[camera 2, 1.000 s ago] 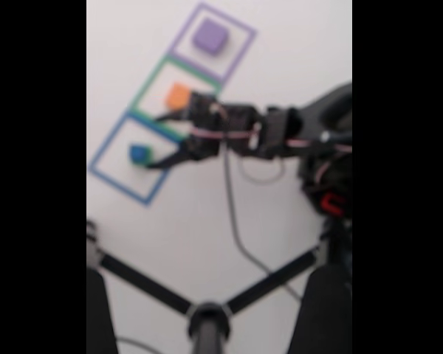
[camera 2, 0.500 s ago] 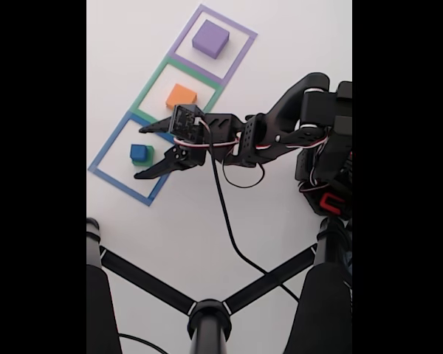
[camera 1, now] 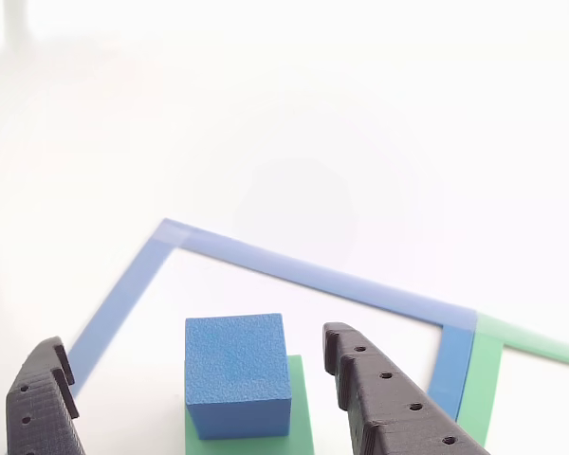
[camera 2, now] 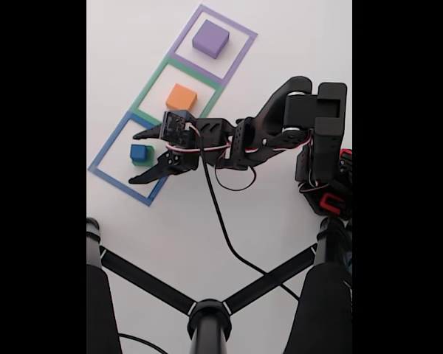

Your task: Tower of hanoi

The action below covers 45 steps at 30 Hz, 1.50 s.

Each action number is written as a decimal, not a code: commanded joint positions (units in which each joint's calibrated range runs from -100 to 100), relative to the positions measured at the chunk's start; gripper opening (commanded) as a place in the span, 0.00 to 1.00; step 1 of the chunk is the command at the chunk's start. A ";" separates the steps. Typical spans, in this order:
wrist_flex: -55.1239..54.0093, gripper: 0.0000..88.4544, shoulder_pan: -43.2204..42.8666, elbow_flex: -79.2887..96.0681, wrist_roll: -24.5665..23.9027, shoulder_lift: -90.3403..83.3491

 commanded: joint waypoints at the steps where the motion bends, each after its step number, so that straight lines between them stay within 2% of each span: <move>1: -1.39 0.32 -0.67 -1.25 0.39 -1.22; 8: -1.31 0.28 -0.82 -0.98 0.39 -1.70; 23: -1.15 0.11 -1.51 0.93 0.39 -2.42; 40: -1.15 0.05 -1.89 1.57 0.39 -4.10; 45: 3.47 0.05 -1.81 0.93 0.39 -9.07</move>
